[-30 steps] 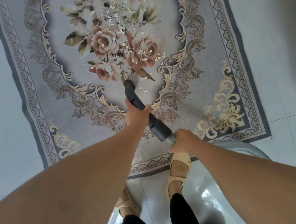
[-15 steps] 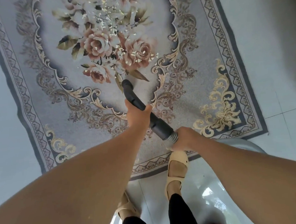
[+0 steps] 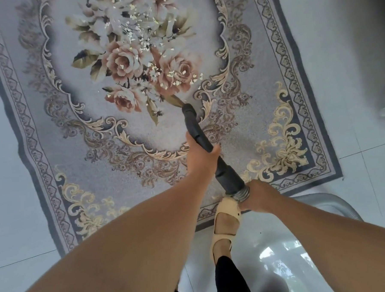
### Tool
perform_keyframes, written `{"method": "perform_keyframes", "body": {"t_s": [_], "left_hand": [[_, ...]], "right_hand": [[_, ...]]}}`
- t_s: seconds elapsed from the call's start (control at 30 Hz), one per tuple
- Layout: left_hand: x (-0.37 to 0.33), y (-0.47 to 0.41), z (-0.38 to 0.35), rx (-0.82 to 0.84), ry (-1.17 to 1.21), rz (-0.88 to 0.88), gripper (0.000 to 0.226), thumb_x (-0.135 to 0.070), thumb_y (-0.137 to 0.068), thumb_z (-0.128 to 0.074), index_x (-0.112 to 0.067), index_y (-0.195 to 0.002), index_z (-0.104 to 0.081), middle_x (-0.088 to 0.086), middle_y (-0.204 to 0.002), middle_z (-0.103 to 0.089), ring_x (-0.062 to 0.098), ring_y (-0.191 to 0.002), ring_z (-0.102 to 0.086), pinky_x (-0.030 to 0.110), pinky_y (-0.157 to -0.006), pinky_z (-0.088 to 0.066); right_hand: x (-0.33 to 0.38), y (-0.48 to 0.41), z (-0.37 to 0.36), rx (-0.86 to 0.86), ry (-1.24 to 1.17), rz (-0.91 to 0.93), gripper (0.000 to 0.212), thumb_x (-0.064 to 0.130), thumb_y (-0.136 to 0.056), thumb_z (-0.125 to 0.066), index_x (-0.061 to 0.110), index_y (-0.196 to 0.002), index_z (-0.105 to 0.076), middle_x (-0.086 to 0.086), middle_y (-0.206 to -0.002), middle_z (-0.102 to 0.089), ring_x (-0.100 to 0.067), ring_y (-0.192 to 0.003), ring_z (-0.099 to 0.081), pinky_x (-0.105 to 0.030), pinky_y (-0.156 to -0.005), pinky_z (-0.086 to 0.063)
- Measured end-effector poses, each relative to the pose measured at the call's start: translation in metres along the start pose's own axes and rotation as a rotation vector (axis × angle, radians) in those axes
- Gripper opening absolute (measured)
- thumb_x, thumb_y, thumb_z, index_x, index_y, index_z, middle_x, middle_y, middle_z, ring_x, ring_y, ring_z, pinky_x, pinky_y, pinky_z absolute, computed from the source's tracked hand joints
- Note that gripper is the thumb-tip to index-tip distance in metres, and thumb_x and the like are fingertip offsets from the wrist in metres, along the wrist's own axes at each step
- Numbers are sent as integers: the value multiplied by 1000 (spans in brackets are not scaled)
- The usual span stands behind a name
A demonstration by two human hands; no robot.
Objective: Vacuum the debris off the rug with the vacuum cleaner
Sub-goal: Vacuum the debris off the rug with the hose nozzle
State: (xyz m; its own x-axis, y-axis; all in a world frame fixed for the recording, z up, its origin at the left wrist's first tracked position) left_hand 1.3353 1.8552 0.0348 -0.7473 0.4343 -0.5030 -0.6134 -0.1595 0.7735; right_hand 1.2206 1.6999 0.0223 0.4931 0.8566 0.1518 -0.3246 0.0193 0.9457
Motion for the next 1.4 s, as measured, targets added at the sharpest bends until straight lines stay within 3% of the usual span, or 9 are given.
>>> {"method": "perform_keyframes", "body": {"t_s": [0.1, 0.3, 0.4, 0.5, 0.63, 0.83, 1.0, 1.23, 1.4], "left_hand": [[-6, -4, -2, 1, 29, 0, 82, -30, -89, -64, -25, -152, -11, 4, -116, -60, 14, -71, -57, 20, -44, -42], [-1, -38, 67, -187, 53, 59, 70, -28, -87, -64, -19, -145, -27, 6, -110, -59, 8, -64, -51, 20, -43, -38], [0, -59, 110, -268, 36, 54, 62, -26, -85, -65, -18, -139, -35, 7, -111, -60, 16, -73, -57, 21, -47, -39], [-1, -73, 139, -308, 37, 41, 58, -25, -84, -66, -18, -136, -40, 7, -112, -61, 21, -85, -60, 23, -53, -42], [-4, -70, 131, -281, 10, 32, 59, -25, -85, -65, -18, -137, -38, 8, -111, -60, 21, -81, -58, 22, -50, -41], [-1, -37, 57, -109, 55, 40, 78, -28, -88, -65, -22, -150, -19, 6, -111, -60, 12, -66, -56, 20, -43, -40], [12, -20, 30, -73, 110, 65, 80, -29, -89, -65, -24, -151, -14, 6, -117, -61, 6, -62, -54, 18, -41, -40], [16, -62, 113, -241, 66, 86, 72, -29, -87, -64, -20, -147, -25, 10, -115, -60, 23, -78, -60, 24, -47, -43], [7, -89, 159, -314, 18, 69, 62, -29, -84, -66, -15, -138, -38, 9, -115, -60, 24, -86, -59, 29, -59, -46]], "right_hand": [[2, -1, 10, 8, -7, 12, 22, 27, -70, -77, 22, -72, -56, 1, -69, -60, -21, -75, -61, -27, -67, -47], [70, -26, 24, 32, -25, 136, 18, 18, -69, -74, 18, -73, -56, -1, -69, -60, -21, -71, -63, -28, -65, -47], [119, -40, 22, 31, -39, 203, 21, 19, -71, -77, 17, -81, -59, -3, -77, -65, -21, -73, -65, -30, -70, -51], [150, -50, 17, 27, -58, 222, 20, 17, -71, -76, 13, -84, -61, -2, -72, -64, -18, -64, -63, -27, -62, -49], [143, -48, 14, 32, -79, 201, 21, 16, -70, -78, 14, -83, -61, -3, -73, -64, -20, -67, -65, -27, -64, -49], [63, -25, 12, 50, -7, 70, 21, 24, -69, -77, 20, -75, -57, -1, -72, -63, -21, -74, -65, -29, -68, -49], [35, -12, 13, 50, 66, 28, 22, 26, -71, -75, 19, -84, -59, 3, -70, -58, -20, -75, -60, -25, -67, -44], [121, -37, 15, 59, -14, 157, 21, 19, -71, -77, 17, -84, -62, -6, -83, -68, -22, -77, -67, -31, -73, -52], [172, -56, 17, 24, -44, 204, 21, 17, -70, -77, 15, -81, -59, -5, -73, -65, -22, -66, -65, -30, -63, -51]]}}
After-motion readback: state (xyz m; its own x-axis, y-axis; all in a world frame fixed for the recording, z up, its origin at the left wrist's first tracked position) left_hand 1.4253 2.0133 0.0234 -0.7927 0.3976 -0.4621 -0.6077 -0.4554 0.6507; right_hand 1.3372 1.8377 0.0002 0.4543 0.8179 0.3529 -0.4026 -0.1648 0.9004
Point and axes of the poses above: each hand's wrist, its own y-axis away from the middle knuckle, its own z-axis out of the back of the hand, x = y × z, the point moved 8 cm from there along -y, towards the middle knuckle
